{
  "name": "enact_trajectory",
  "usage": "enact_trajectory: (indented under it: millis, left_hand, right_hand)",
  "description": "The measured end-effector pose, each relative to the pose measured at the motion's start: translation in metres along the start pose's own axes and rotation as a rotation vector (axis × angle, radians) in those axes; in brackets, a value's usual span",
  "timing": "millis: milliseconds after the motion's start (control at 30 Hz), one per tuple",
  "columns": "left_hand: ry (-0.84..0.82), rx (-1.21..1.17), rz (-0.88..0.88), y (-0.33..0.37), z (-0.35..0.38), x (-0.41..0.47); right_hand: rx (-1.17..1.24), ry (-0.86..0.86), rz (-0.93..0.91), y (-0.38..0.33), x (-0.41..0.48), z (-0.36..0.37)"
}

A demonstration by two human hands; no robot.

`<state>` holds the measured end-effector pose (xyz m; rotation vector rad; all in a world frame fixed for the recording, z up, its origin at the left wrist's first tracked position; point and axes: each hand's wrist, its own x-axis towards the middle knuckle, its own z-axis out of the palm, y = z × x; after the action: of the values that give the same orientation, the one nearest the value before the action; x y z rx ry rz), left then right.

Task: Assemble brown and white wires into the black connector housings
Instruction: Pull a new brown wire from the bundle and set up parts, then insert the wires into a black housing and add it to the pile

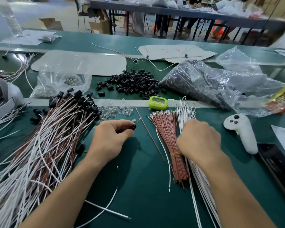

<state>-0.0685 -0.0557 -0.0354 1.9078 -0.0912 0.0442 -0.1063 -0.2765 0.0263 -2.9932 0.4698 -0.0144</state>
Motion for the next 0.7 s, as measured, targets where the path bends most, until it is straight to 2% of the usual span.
enact_trajectory:
  millis: [67,133,333,400,500,567,700]
  left_hand:
    - [0.006,0.011,0.000,-0.001,-0.001,0.001]
    - [0.009,0.018,0.002,-0.002,-0.001,0.002]
    - [0.024,0.021,0.009,-0.004,-0.005,0.001]
    - [0.033,0.015,0.007,-0.004,-0.007,0.001]
    - [0.030,0.009,0.004,-0.004,-0.007,0.002]
    - [0.025,0.008,0.004,-0.005,-0.006,0.003]
    - [0.001,0.040,-0.004,-0.005,-0.003,0.003]
  right_hand:
    - [0.112,0.013,-0.064,-0.009,-0.009,0.003]
    - [0.142,-0.069,-0.147,-0.021,-0.020,0.012]
    - [-0.044,-0.005,-0.160,-0.030,-0.024,0.022]
    - [-0.001,0.015,-0.159,-0.029,-0.024,0.021]
    - [0.122,0.123,-0.030,-0.013,-0.016,0.017]
    - [0.117,0.169,0.085,0.009,-0.008,0.014]
    - [0.061,-0.013,0.105,0.025,-0.001,0.016]
